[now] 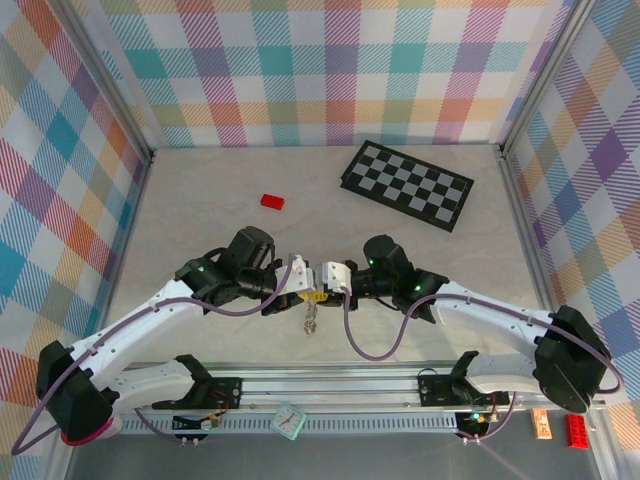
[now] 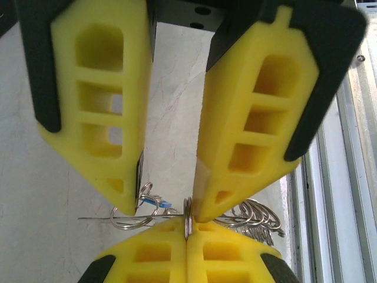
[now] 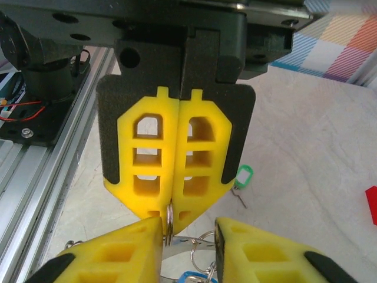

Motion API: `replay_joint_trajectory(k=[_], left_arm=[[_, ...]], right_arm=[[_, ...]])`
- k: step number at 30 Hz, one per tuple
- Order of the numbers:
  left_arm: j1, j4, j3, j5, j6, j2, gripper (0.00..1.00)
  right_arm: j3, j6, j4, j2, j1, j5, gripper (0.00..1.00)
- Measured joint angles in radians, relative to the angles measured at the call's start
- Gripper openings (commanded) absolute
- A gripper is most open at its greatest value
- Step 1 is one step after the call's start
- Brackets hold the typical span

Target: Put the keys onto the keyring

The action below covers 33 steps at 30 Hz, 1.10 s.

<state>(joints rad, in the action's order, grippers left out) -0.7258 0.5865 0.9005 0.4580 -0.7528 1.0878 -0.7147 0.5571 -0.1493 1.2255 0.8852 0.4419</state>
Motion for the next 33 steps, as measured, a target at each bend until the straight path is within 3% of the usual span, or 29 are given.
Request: replay_joint_trajectory(k=[4,7,13,16,26,33], left_arm=[[0.001,0.005,0.000,0.000,0.000,0.001,0.00],[0.001,0.008,0.000,-0.006,-0.003,0.002,0.00],[0.002,0.002,-0.003,-0.005,0.003,0.002,0.29],[0.002,-0.047,-0.043,-0.005,0.012,-0.010,0.35],[0.010,-0.174,-0.153,0.001,0.042,-0.061,0.34],[0.011,-0.210,-0.161,-0.008,0.052,-0.103,0.23]], right_arm=[[0.000,-0.003,-0.005,0.012,0.000,0.023,0.13],[0.000,-0.008,-0.002,0.019,0.000,0.039,0.00],[0.005,-0.005,-0.021,0.021,0.000,0.030,0.00],[0.027,-0.011,-0.055,0.021,-0.001,0.017,0.00],[0.049,-0.023,-0.097,0.014,-0.002,0.005,0.00],[0.053,-0.023,-0.087,0.003,-0.002,0.004,0.00]])
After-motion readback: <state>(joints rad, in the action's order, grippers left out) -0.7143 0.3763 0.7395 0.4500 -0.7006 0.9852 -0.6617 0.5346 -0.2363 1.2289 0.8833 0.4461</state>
